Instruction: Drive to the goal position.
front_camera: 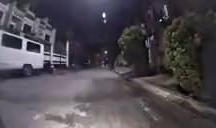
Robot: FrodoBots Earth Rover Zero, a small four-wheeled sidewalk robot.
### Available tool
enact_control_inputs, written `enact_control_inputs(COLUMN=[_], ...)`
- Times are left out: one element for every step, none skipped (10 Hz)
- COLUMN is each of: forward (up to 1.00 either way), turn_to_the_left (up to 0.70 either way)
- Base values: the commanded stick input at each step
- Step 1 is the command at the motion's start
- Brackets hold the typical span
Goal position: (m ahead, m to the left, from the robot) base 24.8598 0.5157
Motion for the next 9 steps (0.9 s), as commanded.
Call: enact_control_inputs(forward=[0.50,0.50,0.50,0.50,0.50,0.50,0.50,0.50,0.50], turn_to_the_left=[-0.50,-0.50,-0.43,0.00,0.00,0.00,0.00,0.00,0.00])
